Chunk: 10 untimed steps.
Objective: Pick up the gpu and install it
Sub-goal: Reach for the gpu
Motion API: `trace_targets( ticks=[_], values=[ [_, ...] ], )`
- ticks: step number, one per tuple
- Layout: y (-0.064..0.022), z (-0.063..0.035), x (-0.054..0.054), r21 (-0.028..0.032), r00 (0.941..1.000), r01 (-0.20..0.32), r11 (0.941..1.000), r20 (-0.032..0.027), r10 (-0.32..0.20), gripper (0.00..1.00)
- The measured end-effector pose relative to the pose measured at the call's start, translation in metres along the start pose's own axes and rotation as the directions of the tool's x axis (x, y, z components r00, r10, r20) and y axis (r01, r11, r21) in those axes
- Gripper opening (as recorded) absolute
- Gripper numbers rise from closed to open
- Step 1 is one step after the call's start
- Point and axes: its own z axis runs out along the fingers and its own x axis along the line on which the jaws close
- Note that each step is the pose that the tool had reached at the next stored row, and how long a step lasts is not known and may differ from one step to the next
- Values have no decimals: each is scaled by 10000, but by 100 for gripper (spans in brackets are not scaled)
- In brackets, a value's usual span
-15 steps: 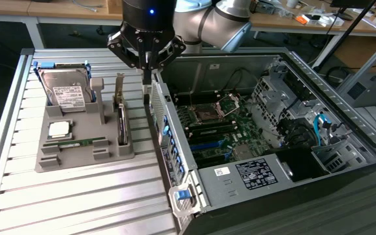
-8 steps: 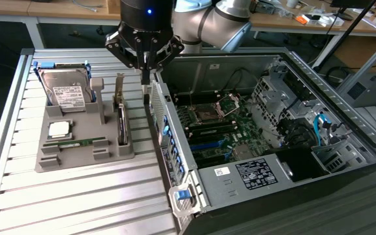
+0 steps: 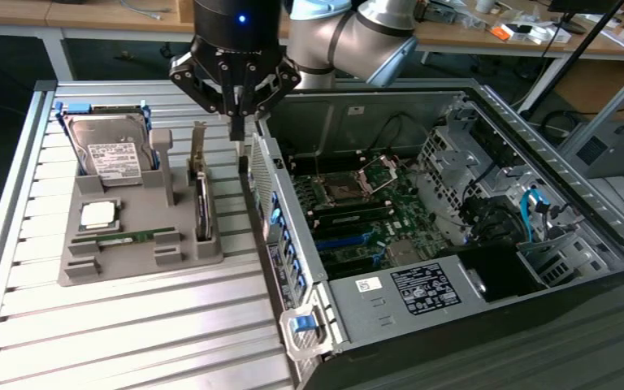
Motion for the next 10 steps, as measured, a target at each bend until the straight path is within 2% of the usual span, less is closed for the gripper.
trace_targets(
  ticks=[10],
  values=[
    [-4, -1, 55, 0, 10000, 0, 10000, 0, 0, 11]
  ],
)
